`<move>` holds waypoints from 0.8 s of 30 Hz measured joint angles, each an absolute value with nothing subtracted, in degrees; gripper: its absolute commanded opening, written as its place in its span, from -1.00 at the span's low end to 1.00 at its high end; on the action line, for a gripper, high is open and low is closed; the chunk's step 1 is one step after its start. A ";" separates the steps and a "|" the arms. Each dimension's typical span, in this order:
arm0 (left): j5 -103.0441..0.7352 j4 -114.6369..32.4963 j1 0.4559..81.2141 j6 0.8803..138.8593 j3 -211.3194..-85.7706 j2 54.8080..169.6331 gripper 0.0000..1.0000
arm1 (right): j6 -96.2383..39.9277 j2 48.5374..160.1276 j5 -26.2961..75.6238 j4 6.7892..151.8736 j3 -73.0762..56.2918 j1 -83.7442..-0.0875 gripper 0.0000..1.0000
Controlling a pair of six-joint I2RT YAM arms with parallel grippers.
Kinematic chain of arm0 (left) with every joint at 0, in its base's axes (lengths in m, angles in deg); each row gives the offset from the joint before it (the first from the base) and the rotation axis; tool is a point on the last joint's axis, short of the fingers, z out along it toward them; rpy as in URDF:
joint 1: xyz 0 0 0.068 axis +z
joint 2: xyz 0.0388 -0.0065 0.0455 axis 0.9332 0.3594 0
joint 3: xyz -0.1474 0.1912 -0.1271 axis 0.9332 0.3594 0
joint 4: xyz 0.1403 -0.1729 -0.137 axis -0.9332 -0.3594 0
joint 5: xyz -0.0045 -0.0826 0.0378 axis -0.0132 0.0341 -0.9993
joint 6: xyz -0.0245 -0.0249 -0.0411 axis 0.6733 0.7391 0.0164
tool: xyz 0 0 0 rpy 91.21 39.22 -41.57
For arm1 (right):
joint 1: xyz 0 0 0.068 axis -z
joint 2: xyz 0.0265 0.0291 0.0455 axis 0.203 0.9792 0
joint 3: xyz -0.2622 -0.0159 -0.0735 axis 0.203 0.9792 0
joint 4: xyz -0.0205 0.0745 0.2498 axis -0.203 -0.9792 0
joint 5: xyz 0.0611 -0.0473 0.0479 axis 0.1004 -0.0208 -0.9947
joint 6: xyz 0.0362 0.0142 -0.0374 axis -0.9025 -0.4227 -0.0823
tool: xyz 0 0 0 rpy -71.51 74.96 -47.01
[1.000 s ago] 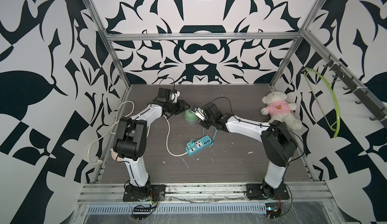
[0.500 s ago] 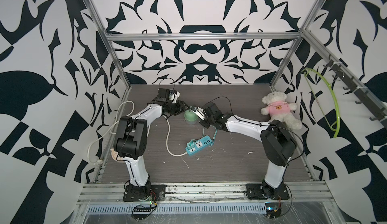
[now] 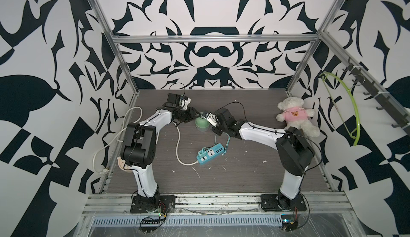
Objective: Charge the cordless meat grinders
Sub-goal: Insert the charging cable into the cordless meat grinder.
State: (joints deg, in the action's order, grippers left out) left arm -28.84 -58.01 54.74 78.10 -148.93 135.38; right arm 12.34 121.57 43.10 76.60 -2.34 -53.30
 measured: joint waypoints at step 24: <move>-28.93 -60.96 54.74 75.04 -150.33 136.05 -0.01 | 12.74 121.59 43.17 76.40 -3.21 -53.30 -1.00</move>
